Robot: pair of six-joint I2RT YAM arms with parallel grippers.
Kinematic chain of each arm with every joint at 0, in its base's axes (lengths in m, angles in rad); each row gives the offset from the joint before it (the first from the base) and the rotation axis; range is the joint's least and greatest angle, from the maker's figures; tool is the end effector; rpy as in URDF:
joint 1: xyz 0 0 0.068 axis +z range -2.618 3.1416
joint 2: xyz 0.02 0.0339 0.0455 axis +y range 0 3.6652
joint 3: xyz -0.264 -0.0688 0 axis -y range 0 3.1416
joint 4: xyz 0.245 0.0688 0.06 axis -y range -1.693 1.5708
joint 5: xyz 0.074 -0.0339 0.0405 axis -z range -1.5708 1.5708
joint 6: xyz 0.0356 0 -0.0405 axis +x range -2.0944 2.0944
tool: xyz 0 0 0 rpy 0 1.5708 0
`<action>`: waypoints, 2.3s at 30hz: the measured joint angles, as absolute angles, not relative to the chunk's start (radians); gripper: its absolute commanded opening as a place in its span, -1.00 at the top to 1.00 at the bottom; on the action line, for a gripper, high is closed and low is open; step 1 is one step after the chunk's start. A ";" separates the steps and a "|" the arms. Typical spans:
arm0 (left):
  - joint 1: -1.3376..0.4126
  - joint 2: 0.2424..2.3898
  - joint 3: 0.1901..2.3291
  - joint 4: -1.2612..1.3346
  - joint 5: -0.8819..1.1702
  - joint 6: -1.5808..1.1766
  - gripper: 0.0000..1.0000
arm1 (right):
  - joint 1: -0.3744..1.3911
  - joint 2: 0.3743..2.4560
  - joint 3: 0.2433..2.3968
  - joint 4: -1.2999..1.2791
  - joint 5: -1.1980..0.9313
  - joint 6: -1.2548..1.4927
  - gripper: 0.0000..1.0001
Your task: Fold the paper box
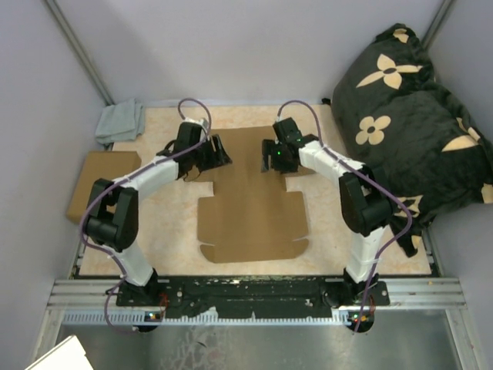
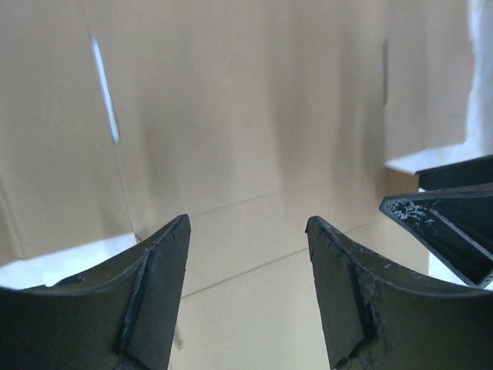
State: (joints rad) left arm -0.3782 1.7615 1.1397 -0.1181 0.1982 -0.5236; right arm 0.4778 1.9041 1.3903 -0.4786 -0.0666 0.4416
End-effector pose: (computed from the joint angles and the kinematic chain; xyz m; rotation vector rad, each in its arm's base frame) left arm 0.3548 -0.1485 0.2053 -0.0691 2.3919 -0.6735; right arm 0.3622 0.1902 0.2031 -0.0734 2.6191 0.4241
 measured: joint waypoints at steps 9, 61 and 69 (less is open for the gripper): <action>-0.312 1.793 1.421 -0.117 0.076 -0.476 -0.42 | 0.429 1.936 1.766 -0.589 0.036 0.383 -0.50; -0.144 2.402 1.890 -0.107 0.138 -0.429 -0.30 | 0.254 2.511 2.265 -0.513 -0.108 0.317 -0.31; -0.151 2.401 1.887 -0.105 0.202 -0.439 -0.25 | 0.254 2.511 2.252 -0.507 -0.122 0.315 -0.33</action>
State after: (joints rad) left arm -0.1509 2.4012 1.8874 -0.1055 0.2024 -0.4385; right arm 0.2543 2.5111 2.2524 -0.5072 -0.1223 0.3145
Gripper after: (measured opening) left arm 0.631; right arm 0.663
